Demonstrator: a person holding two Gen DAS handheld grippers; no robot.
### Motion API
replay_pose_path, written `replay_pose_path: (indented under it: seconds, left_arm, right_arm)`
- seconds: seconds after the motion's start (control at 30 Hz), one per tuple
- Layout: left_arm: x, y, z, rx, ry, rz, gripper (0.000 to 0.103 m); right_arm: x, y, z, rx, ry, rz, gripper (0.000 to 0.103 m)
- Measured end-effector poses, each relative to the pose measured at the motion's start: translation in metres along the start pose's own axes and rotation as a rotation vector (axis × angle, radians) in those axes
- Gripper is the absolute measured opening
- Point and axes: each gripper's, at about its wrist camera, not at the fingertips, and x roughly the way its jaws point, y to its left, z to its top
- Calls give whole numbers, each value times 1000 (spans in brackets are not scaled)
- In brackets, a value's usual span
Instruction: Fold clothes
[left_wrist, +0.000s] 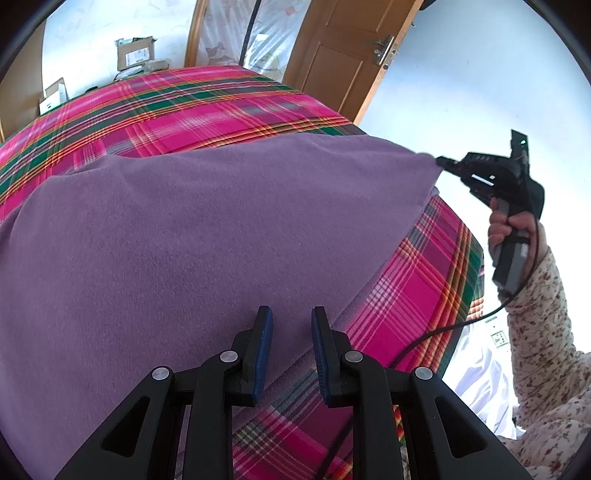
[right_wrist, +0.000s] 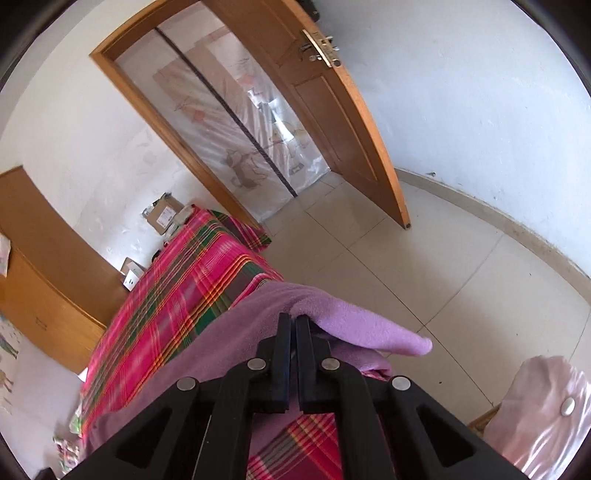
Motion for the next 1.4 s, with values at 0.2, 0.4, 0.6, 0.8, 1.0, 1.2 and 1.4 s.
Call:
replay_pose_path:
  seconds: [0.2,0.4,0.6,0.8,1.0,1.2,1.4]
  left_arm:
    - [-1,0,-2,1,2,-5,22]
    - [-2,1,-3,1,3,-10,22]
    - [-1,2,-2,-2,3,-15,22]
    - [-1,3,-1,-8,2,-18,22]
    - [-3,2,-2,-14,0,-19,22]
    - [-13,6,-6,-23,-25,-17,22]
    - [-39,26,-13,-83,-96,18,22]
  right_arm:
    - [22,-24,-8,77,103,-43,2]
    - [23,-36,-10,128,112,-35,2]
    - [8,-26,-3,68,20,-155,6]
    - [13,-10,1,1,10,-82,6]
    - [27,-7,-10,-41,60,-93,11]
    - [19,-5,-12,-32,65,-112,13]
    - [-6,48,-18,-191,-4,-74,18]
